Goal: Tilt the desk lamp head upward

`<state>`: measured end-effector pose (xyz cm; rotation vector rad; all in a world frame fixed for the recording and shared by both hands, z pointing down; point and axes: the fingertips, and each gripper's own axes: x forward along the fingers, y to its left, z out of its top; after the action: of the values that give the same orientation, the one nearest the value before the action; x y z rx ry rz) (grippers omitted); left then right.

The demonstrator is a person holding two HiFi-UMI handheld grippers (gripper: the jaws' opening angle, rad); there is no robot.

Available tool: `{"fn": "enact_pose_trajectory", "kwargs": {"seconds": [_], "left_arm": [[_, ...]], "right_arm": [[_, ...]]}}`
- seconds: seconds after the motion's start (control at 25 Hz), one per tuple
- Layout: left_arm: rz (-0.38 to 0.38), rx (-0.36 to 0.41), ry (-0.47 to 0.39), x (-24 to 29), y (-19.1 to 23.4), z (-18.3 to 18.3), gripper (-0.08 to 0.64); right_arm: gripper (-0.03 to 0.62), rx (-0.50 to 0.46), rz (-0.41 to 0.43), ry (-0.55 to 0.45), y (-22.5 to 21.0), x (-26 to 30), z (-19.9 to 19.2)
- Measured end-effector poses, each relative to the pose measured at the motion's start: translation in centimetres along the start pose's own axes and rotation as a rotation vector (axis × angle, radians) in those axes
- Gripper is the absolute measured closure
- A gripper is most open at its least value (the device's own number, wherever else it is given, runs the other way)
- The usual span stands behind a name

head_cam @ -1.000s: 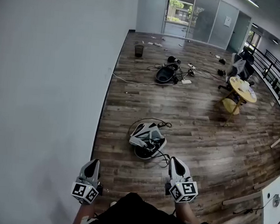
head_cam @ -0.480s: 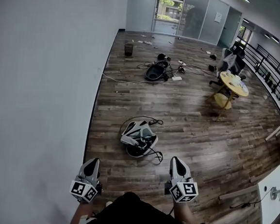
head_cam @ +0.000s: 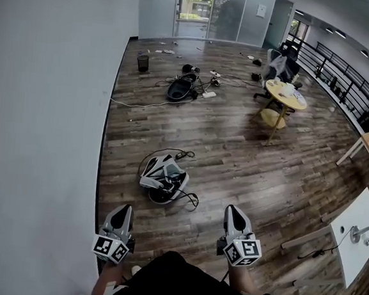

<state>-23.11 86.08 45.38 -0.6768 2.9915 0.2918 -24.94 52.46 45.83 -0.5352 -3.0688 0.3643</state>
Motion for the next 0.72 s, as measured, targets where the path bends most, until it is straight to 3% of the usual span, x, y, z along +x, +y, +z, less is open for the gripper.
{"fn": "enact_pose_trajectory", "kwargs": {"seconds": [0.36, 0.72], "left_arm": [[-0.095, -0.009, -0.001, 4.2, -5.3, -2.3, 0.560], [-0.224, -0.017, 0.040, 6.7, -9.9, -4.5, 0.560]], "right_arm": [[0.586, -0.031, -0.117, -0.010, -6.5, -5.0, 0.7], [0.586, 0.000, -0.209, -0.012, -9.1, -9.0, -0.6]]}}
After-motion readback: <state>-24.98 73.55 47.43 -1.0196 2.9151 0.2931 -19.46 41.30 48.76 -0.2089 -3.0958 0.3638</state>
